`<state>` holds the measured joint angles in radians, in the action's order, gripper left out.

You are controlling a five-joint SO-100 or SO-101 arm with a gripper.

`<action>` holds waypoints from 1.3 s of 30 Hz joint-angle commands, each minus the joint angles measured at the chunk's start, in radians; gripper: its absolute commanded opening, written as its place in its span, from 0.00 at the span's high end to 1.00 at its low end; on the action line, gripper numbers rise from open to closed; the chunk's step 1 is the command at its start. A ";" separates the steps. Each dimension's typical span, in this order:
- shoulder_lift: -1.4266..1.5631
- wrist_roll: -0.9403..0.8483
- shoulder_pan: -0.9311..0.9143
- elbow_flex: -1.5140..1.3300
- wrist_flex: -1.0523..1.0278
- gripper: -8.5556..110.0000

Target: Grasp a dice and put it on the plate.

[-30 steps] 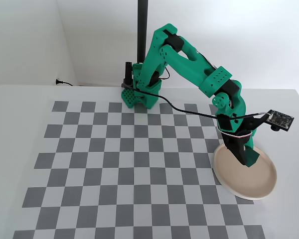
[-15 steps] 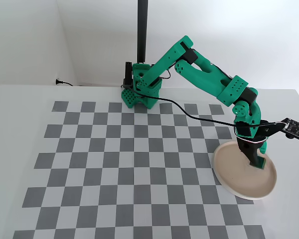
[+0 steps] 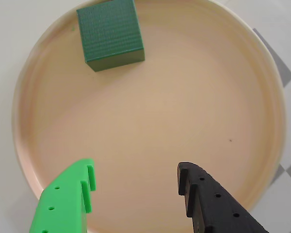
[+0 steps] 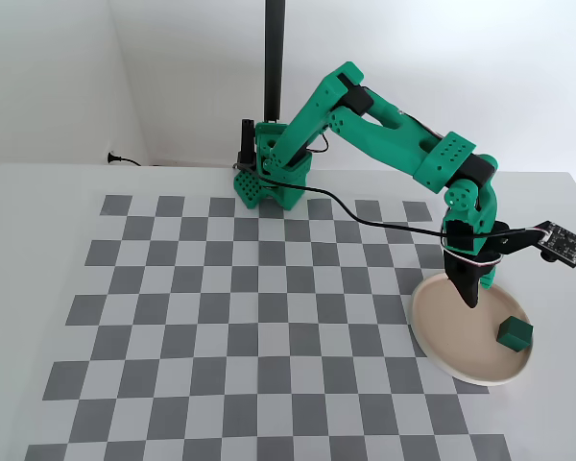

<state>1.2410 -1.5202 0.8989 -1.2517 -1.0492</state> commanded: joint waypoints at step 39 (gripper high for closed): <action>1.712 0.298 -0.624 -1.040 -0.132 0.96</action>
<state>2.8639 -1.2425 0.3252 -2.2074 -1.2333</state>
